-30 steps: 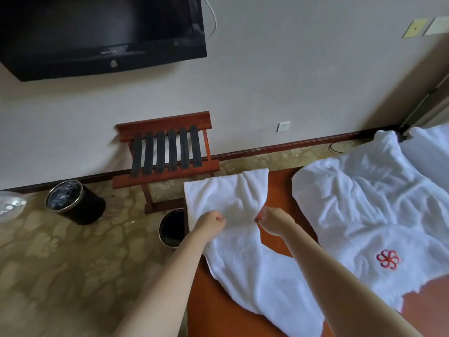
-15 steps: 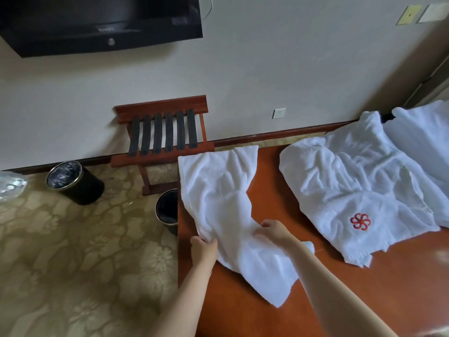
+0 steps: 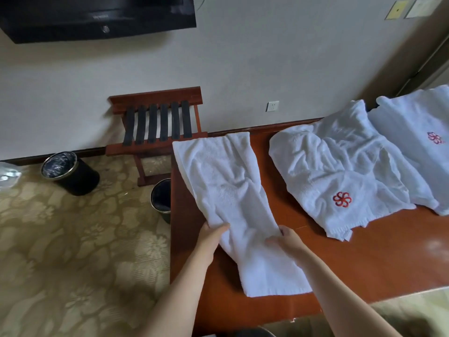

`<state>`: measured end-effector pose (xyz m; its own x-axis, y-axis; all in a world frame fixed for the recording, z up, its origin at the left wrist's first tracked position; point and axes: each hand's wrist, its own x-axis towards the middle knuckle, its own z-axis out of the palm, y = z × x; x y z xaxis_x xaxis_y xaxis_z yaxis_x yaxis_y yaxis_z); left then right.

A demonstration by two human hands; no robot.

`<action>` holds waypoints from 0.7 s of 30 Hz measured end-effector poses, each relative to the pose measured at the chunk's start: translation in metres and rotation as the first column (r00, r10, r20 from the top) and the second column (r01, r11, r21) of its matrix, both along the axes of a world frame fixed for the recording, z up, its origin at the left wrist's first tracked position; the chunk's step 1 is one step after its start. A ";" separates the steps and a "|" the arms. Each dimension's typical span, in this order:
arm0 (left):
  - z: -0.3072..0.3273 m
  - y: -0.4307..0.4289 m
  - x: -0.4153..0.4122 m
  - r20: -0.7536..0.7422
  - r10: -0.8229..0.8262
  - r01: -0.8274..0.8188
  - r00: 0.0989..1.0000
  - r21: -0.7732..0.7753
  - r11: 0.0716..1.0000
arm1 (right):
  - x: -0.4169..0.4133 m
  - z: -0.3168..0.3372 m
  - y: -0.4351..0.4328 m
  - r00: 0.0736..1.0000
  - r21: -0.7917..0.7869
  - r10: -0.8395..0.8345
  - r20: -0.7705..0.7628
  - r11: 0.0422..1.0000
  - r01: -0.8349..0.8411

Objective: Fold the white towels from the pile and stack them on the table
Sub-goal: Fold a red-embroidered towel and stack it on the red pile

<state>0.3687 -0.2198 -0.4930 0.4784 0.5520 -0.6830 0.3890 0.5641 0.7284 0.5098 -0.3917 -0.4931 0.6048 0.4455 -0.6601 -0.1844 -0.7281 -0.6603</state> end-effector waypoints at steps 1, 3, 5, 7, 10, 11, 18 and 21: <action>0.002 0.001 -0.007 -0.023 -0.020 0.021 1.000 0.053 0.998 | -0.006 -0.004 -0.002 0.999 -0.041 0.043 0.015 0.998 -0.043; 0.006 0.006 -0.021 -0.206 -0.032 0.088 0.978 0.271 0.959 | -0.017 -0.010 -0.005 0.991 -0.119 0.083 0.106 0.990 -0.070; 0.010 0.016 -0.038 -0.449 0.043 0.203 0.892 0.486 0.850 | -0.022 -0.012 -0.011 0.969 -0.164 0.065 0.240 0.986 -0.026; 0.013 0.026 -0.060 -0.558 0.120 0.264 0.821 0.558 0.787 | -0.023 -0.011 -0.021 0.933 -0.213 0.047 0.357 0.977 0.033; 0.007 0.030 -0.089 -0.656 0.034 0.338 0.754 0.433 0.836 | -0.026 -0.011 -0.038 0.898 -0.313 0.058 0.437 0.945 0.091; 0.002 0.027 -0.096 -0.665 -0.018 0.355 0.746 0.374 0.857 | -0.029 -0.011 -0.044 0.899 -0.337 0.055 0.435 0.935 0.106; -0.036 -0.028 -0.123 -0.605 -0.215 0.434 0.767 0.241 0.868 | -0.071 -0.020 -0.074 0.935 -0.319 -0.021 0.354 0.937 0.142; -0.037 -0.042 -0.126 -0.536 -0.218 0.403 0.815 0.255 0.879 | -0.074 -0.013 -0.076 0.884 -0.248 -0.091 0.458 0.942 0.225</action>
